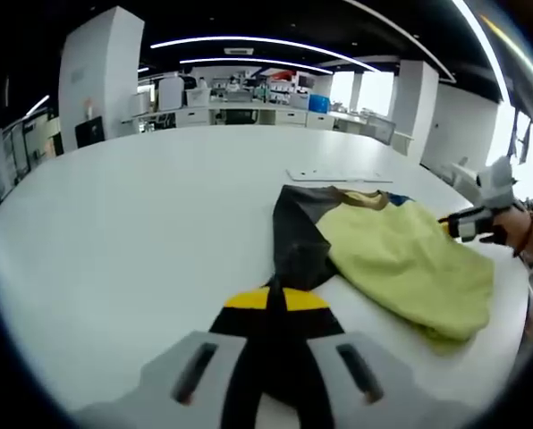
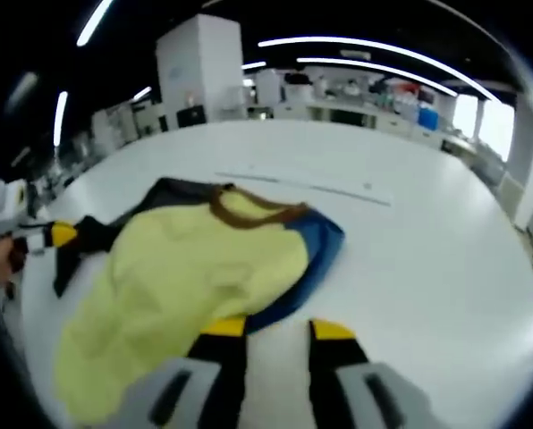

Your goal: Fold the garment on the visible template until the final outline fits inside the template.

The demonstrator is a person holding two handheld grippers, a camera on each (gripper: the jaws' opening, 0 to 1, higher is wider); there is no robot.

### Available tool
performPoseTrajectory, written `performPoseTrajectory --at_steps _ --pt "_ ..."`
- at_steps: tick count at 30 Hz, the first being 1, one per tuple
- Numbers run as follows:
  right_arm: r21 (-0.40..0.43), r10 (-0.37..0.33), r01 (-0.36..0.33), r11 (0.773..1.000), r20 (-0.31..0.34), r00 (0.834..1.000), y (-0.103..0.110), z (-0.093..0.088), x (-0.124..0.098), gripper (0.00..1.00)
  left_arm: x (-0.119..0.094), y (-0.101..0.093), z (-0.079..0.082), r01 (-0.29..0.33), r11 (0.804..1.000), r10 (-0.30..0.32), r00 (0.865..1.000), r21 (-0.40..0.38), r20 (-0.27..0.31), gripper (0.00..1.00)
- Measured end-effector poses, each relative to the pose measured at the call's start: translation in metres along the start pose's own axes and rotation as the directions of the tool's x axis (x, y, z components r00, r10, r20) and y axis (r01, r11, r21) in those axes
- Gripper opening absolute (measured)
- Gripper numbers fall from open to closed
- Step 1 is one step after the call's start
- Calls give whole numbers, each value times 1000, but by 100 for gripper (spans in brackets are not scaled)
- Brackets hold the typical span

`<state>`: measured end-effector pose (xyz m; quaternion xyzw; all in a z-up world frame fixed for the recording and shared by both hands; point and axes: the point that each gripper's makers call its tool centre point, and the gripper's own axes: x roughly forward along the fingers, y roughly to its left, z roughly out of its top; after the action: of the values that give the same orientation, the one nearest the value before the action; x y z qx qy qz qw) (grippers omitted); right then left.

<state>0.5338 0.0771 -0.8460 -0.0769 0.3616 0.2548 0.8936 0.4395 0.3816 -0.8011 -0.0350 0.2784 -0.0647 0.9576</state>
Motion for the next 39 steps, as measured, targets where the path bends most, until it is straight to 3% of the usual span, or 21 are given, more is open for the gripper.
performPoseTrajectory --at_steps 5,9,18,29,39 --pt "-8 -3 3 1000 18 1000 5 4 2 27 1 -2 0 10 1000 -10 1000 6 0 0" --pt "-92 25 -21 996 47 999 14 9 2 17 2 -6 -2 25 1000 -25 1000 13 -11 0" --pt "-76 34 -30 997 43 999 16 7 5 0 3 -8 -4 31 1000 -31 999 -2 -20 0" --pt "-36 12 -11 999 19 1000 13 3 2 0 2 -4 -3 15 1000 -15 1000 3 -14 0" --pt "-109 -6 10 994 33 999 -2 10 -13 0 1 7 -1 -17 1000 17 1000 -8 -7 0"
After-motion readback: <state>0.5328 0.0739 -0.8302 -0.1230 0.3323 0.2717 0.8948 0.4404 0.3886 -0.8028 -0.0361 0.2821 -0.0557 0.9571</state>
